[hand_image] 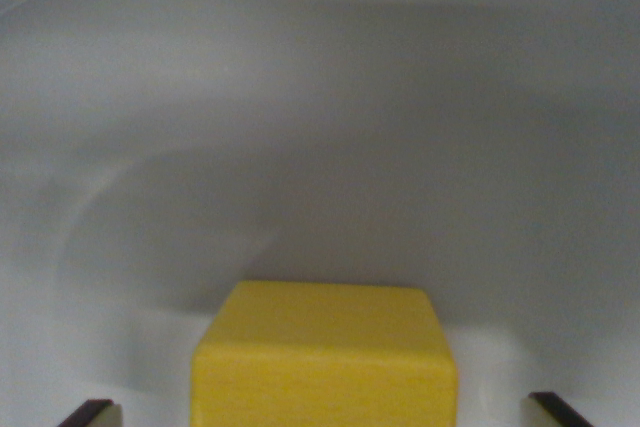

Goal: Pick yellow cube

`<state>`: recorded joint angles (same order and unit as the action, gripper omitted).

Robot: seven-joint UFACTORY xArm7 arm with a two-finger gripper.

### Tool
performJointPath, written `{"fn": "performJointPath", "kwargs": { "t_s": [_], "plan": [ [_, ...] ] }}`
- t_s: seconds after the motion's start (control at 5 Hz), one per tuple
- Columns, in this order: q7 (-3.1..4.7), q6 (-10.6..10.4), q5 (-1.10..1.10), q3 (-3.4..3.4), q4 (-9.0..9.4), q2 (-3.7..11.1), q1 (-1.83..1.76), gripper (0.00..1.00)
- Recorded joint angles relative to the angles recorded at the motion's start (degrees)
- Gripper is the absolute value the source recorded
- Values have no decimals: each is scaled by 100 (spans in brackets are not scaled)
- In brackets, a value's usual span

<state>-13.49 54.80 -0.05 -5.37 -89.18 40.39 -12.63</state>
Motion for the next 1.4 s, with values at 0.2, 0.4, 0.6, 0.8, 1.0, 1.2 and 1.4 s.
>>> {"fn": "performJointPath", "kwargs": {
  "t_s": [0.2,0.4,0.6,0.8,1.0,1.2,1.4],
  "plan": [
    [0,0,0,0,0,0,0,0],
    [0,0,0,0,0,0,0,0],
    [0,0,0,0,0,0,0,100],
    [0,0,0,0,0,0,0,100],
    [0,0,0,0,0,0,0,100],
    [0,1,0,0,0,0,0,100],
    [0,1,0,0,0,0,0,100]
  ]
}}
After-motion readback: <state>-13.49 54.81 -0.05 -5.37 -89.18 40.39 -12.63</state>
